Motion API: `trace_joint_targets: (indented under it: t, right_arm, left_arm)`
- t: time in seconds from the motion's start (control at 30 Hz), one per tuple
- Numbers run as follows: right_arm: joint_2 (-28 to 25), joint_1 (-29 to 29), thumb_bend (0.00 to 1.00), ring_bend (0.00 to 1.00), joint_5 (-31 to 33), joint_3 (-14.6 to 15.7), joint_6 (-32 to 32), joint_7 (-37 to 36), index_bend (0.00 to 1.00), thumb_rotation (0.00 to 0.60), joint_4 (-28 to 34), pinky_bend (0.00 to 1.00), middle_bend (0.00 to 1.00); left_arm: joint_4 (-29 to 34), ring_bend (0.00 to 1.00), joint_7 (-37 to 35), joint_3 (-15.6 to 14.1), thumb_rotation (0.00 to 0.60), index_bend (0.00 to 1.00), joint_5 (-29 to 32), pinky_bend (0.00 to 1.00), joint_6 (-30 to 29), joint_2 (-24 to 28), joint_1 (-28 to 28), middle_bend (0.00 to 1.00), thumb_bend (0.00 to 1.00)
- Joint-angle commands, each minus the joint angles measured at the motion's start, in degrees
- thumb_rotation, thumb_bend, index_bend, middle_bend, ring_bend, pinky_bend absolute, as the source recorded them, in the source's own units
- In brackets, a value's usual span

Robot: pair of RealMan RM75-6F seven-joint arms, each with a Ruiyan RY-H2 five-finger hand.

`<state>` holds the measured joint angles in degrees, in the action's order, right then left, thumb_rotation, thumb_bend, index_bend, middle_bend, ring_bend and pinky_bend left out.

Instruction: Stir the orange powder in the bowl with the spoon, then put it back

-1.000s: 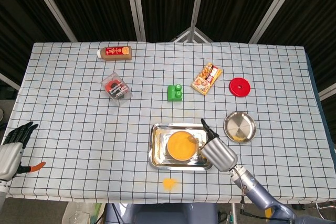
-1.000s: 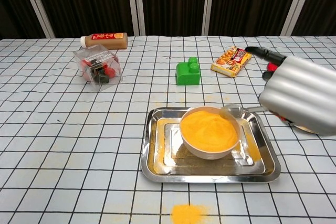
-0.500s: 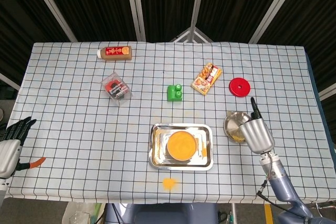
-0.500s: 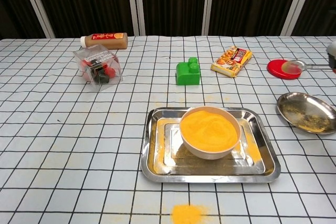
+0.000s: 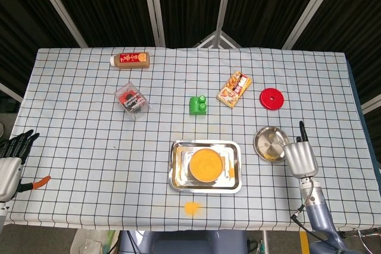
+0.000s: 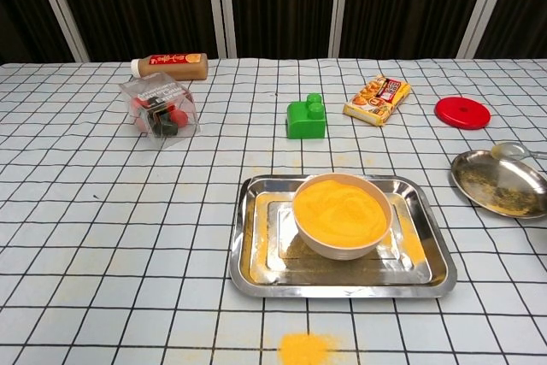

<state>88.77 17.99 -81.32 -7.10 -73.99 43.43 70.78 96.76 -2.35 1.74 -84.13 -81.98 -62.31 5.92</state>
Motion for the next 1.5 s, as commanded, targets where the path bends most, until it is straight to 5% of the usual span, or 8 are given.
trace_joint_targets:
  t: [0.03, 0.17, 0.33, 0.77, 1.0, 1.23, 1.5]
  right_arm:
    - [1.6, 0.0, 0.94, 0.56, 1.2, -0.3, 0.5, -0.5, 0.94, 0.6, -1.4, 0.02, 0.83]
    - [3.0, 0.0, 0.91, 0.5, 2.9, -0.7, 0.9, 0.0, 0.84, 0.6, -2.8, 0.02, 0.78]
    - [3.2, -0.3, 0.69, 0.38, 4.8, -0.9, 0.8, 3.1, 0.54, 0.6, -3.0, 0.0, 0.59]
    - [2.3, -1.4, 0.52, 0.27, 5.5, 0.9, 0.1, 5.5, 0.25, 0.6, 1.2, 0.0, 0.44]
    - [2.9, -1.4, 0.47, 0.14, 5.6, 1.5, -0.2, 6.6, 0.03, 0.6, 1.2, 0.0, 0.27]
    - [2.6, -1.4, 0.4, 0.02, 6.3, 0.3, -1.7, 6.9, 0.0, 0.6, 2.1, 0.0, 0.11]
    - [-0.7, -1.8, 0.33, 0.0, 7.9, -1.3, -3.7, 9.2, 0.0, 0.6, 6.5, 0.0, 0.07]
  left_arm:
    - [0.1, 0.0, 0.0, 0.0, 0.6, 0.0, 0.2, 0.0, 0.1, 0.1, 0.0, 0.0, 0.0]
    - [0.3, 0.0, -0.2, -0.1, 0.6, 0.0, 0.6, 0.0, 0.5, 0.2, 0.0, 0.0, 0.0]
    - [0.6, 0.0, 0.0, -0.1, 0.6, 0.0, 0.9, 0.0, 1.0, 0.2, 0.1, 0.0, 0.0]
    - [1.1, 0.0, 0.0, -0.2, 0.6, 0.0, 1.2, 0.0, 1.2, 0.4, 0.0, 0.0, 0.0]
    - [1.2, 0.0, 0.0, -0.3, 0.6, 0.0, 1.2, 0.0, 1.3, 0.5, 0.0, 0.0, 0.0]
    - [1.3, 0.0, 0.0, -0.3, 0.6, 0.0, 1.3, 0.0, 1.5, 0.5, 0.0, 0.0, 0.0]
    - [1.5, 0.0, 0.1, -0.3, 0.6, 0.0, 1.5, 0.0, 1.6, 0.6, 0.0, 0.0, 0.0]
